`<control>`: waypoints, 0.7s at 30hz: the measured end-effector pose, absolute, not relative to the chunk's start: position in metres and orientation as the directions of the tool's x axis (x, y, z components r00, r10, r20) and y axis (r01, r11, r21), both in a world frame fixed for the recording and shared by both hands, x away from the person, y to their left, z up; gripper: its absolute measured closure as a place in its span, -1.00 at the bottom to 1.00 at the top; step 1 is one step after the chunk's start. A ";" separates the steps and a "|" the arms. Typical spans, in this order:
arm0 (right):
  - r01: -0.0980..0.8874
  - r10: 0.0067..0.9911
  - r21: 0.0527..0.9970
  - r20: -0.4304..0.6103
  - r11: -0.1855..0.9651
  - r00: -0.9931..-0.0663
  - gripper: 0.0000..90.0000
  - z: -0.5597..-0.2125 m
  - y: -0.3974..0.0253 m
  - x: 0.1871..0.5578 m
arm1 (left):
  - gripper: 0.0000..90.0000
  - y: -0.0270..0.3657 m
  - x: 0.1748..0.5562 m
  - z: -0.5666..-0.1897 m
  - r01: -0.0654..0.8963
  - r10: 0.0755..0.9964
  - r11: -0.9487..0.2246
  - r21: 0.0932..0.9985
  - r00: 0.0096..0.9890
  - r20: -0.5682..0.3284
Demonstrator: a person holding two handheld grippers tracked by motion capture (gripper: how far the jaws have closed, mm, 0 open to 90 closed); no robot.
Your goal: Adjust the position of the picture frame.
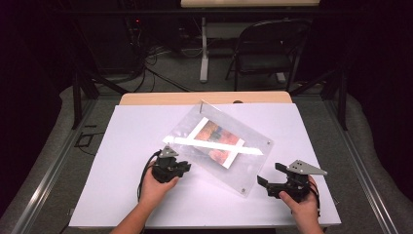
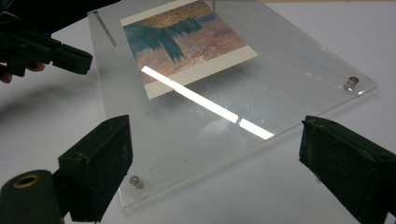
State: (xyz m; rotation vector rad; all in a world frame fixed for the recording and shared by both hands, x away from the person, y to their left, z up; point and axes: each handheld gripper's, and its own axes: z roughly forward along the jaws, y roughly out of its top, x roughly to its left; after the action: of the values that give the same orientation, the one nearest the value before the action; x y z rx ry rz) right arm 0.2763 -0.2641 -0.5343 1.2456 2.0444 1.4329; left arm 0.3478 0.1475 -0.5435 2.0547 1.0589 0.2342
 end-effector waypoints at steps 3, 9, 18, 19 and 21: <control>0.459 0.811 0.882 0.192 0.104 -0.553 -0.78 -0.534 -0.264 0.276 | 0.58 0.157 0.351 -0.544 0.587 0.772 -0.338 0.735 0.620 -0.140; 0.463 0.811 0.880 0.196 0.102 -0.552 -0.77 -0.535 -0.265 0.277 | 0.48 0.179 0.361 -0.543 0.584 0.818 -0.322 0.745 0.567 -0.091; 0.468 0.807 0.878 0.204 0.099 -0.555 -0.75 -0.536 -0.264 0.277 | 0.47 0.199 0.383 -0.549 0.593 0.857 -0.290 0.751 0.510 -0.072; 0.468 0.807 0.878 0.205 0.099 -0.555 -0.75 -0.536 -0.264 0.277 | 0.49 0.199 0.383 -0.549 0.593 0.857 -0.290 0.751 0.510 -0.072; 0.468 0.806 0.879 0.206 0.098 -0.555 -0.75 -0.536 -0.264 0.277 | 0.54 0.198 0.389 -0.550 0.585 0.848 -0.292 0.756 0.525 -0.079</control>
State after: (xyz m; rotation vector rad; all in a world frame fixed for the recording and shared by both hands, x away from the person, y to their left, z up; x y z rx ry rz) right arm 0.2771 -0.2643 -0.5359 1.2553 2.0543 1.4413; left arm 0.3893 0.1977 -0.5499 2.0030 1.1641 0.4378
